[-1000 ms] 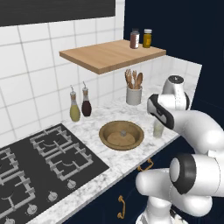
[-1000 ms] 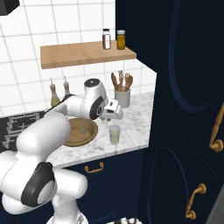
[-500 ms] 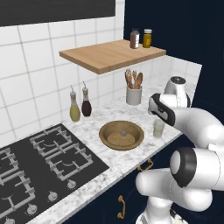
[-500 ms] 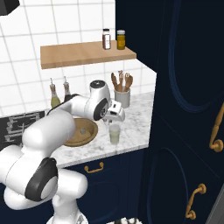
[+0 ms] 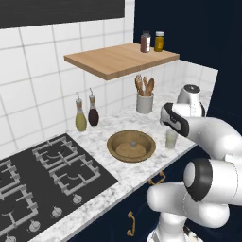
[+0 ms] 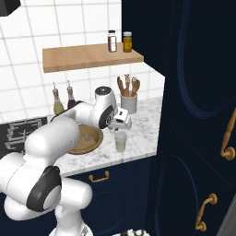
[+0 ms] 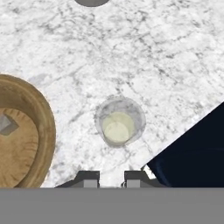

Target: Grab a lemon wedge from the fridge and one ice cube from the ice bowl, and put them in the glass of lemonade.

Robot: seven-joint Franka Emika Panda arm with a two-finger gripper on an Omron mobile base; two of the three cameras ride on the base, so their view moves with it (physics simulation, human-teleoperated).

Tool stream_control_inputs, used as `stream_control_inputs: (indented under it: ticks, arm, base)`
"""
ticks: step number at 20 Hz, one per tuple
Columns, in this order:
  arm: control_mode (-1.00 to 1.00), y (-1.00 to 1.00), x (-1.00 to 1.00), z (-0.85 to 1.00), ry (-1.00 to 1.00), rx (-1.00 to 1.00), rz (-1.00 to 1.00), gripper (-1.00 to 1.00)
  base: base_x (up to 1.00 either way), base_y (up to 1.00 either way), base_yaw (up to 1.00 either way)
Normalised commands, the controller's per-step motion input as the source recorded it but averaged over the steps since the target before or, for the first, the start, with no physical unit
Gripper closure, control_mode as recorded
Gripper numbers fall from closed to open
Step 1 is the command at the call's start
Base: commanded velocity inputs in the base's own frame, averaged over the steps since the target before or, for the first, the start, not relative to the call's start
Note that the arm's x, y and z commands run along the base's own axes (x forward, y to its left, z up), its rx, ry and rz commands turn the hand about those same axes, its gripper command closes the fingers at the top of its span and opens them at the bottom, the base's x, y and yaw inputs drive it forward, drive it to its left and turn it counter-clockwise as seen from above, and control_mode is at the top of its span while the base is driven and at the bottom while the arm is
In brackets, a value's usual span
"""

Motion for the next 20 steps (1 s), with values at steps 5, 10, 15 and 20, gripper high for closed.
stream_control_inputs:
  ticks: [5,10,15,20]
  arm:
    - [-1.00,0.00,0.23,0.00,0.00,0.00,0.00,1.00]
    - [-1.00,-0.05,0.57,0.01,0.03,0.00,0.00,1.00]
    - [-1.00,-0.22,0.18,0.00,0.00,0.00,0.00,1.00]
    - [-1.00,-0.10,0.00,0.00,0.00,0.00,0.00,1.00]
  base:
    - [0.00,0.00,0.00]
    - [0.00,0.00,0.00]
    - [0.00,0.00,0.00]
    - [0.00,0.00,0.00]
